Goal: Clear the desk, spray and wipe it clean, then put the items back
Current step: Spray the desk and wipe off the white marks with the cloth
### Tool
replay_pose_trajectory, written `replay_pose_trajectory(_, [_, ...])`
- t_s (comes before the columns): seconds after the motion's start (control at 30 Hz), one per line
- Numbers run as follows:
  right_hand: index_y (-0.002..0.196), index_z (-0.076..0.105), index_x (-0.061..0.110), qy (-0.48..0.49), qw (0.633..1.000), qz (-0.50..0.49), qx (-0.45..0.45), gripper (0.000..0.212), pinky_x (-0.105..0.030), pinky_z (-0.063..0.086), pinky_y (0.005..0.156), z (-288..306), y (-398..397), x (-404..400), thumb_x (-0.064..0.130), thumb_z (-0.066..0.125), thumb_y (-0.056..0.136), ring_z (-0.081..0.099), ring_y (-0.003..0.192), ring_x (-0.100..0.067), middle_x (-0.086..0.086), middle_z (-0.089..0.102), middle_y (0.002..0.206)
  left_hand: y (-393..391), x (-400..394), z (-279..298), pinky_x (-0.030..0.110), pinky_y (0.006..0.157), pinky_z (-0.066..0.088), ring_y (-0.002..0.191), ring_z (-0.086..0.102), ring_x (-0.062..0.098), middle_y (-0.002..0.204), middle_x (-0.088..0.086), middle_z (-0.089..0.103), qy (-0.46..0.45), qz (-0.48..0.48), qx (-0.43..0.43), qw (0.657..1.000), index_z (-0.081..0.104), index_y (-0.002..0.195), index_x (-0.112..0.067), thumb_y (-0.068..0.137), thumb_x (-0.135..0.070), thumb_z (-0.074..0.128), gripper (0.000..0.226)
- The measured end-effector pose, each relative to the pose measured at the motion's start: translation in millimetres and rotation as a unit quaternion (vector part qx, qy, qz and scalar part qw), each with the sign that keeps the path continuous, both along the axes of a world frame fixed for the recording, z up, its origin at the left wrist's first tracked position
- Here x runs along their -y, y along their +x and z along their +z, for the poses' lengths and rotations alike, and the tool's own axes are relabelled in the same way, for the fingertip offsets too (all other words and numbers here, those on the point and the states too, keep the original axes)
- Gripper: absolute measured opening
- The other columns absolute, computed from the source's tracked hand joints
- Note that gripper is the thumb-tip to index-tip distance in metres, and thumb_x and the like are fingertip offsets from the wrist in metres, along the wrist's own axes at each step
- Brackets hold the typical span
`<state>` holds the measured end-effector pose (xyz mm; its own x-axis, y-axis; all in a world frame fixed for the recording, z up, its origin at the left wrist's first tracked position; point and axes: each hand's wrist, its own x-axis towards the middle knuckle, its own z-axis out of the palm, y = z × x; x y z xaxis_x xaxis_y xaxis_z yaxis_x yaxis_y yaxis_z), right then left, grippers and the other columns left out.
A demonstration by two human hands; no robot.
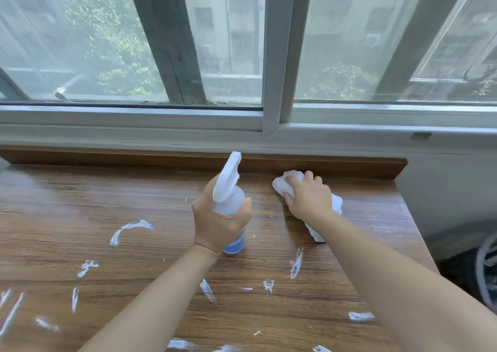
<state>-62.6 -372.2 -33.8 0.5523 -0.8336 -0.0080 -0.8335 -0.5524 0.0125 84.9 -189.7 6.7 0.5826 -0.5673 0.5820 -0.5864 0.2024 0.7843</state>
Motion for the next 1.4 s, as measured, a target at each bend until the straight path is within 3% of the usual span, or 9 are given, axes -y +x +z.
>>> replay_pose_trajectory(0.2, [0.143,0.048,0.044,0.058,0.975,0.214,0.002,0.051,-0.033,0.037,0.071,4.4,-25.7,-19.0,0.052,0.057,0.094,0.052,0.099,-0.029,-0.004,0.048,0.114,-5.8,8.0,2.9,0.018,0.074,0.051,0.077,0.063,0.001,0.091,-0.022,0.066,-0.005,-0.006,0.014,1.000,0.070,0.110,-0.006,0.077,-0.030,0.075,0.041])
replay_pose_trajectory(0.37, [0.146,0.046,0.045,0.045,0.997,0.053,0.015,0.051,-0.035,0.044,0.072,3.4,-65.6,18.9,0.055,0.053,0.096,0.051,0.101,-0.026,-0.001,0.046,0.113,-3.0,4.0,-2.4,0.021,0.074,0.053,0.077,0.064,0.007,0.089,-0.013,0.066,-0.013,-0.005,0.017,1.000,0.070,0.111,-0.003,0.077,-0.033,0.075,0.046])
replay_pose_trajectory(0.5, [0.145,0.046,0.037,0.038,0.997,-0.062,0.003,0.049,-0.042,0.049,0.082,7.4,-28.9,20.2,0.051,0.051,0.098,0.051,0.109,-0.031,-0.008,0.047,0.122,-0.1,2.8,-1.6,0.020,0.073,0.055,0.079,0.066,0.008,0.090,-0.011,0.068,-0.011,0.005,0.022,1.000,0.070,0.113,-0.005,0.077,-0.034,0.075,0.047])
replay_pose_trajectory(0.63, [0.144,0.048,0.039,0.010,0.998,0.063,0.001,0.049,-0.040,0.045,0.082,5.8,-5.3,-7.4,0.053,0.053,0.097,0.050,0.109,-0.031,-0.009,0.048,0.126,-4.5,6.3,3.3,0.014,0.075,0.052,0.081,0.063,-0.003,0.094,-0.022,0.065,-0.009,0.012,0.019,1.000,0.066,0.116,-0.019,0.076,-0.033,0.075,0.043])
replay_pose_trajectory(0.77, [0.140,0.055,0.041,0.084,0.960,0.269,-0.006,0.049,-0.039,0.046,0.075,8.8,-34.2,-25.2,0.046,0.063,0.092,0.053,0.101,-0.030,-0.007,0.050,0.117,-8.3,6.3,3.6,0.022,0.074,0.054,0.078,0.064,0.007,0.093,-0.019,0.066,-0.016,0.005,0.021,1.000,0.065,0.116,-0.021,0.077,-0.032,0.074,0.042])
replay_pose_trajectory(0.93, [0.143,0.049,0.044,0.053,0.987,0.148,-0.020,0.050,-0.038,0.050,0.080,11.1,-53.1,3.9,0.050,0.058,0.094,0.053,0.106,-0.029,-0.004,0.047,0.119,-3.0,4.9,-3.0,0.030,0.070,0.057,0.074,0.066,0.014,0.089,-0.014,0.067,-0.012,0.013,0.033,0.999,0.069,0.112,-0.007,0.078,-0.033,0.075,0.043])
replay_pose_trajectory(1.07, [0.143,0.050,0.036,0.033,0.999,0.035,-0.008,0.048,-0.039,0.046,0.077,13.1,-4.6,1.7,0.050,0.053,0.097,0.052,0.105,-0.030,-0.007,0.047,0.121,-0.6,3.5,-1.6,0.029,0.069,0.057,0.073,0.067,0.016,0.087,-0.011,0.067,-0.010,0.018,0.030,0.999,0.069,0.111,-0.011,0.077,-0.033,0.075,0.041])
replay_pose_trajectory(1.27, [0.140,0.055,0.040,0.075,0.963,0.259,-0.013,0.050,-0.036,0.042,0.072,11.5,-26.7,-29.2,0.045,0.063,0.091,0.054,0.103,-0.029,-0.007,0.049,0.119,-5.0,5.8,0.5,0.021,0.071,0.052,0.075,0.062,0.000,0.089,-0.022,0.064,-0.017,0.008,0.021,1.000,0.068,0.112,-0.017,0.078,-0.033,0.075,0.038])
replay_pose_trajectory(1.4, [0.144,0.050,0.043,0.053,0.984,0.163,-0.040,0.053,-0.037,0.045,0.079,13.1,-39.3,5.9,0.050,0.060,0.093,0.053,0.109,-0.028,-0.004,0.048,0.121,-6.7,3.9,-3.7,0.015,0.073,0.051,0.078,0.062,-0.003,0.091,-0.022,0.064,-0.018,0.006,0.026,0.999,0.070,0.109,-0.005,0.078,-0.032,0.075,0.041])
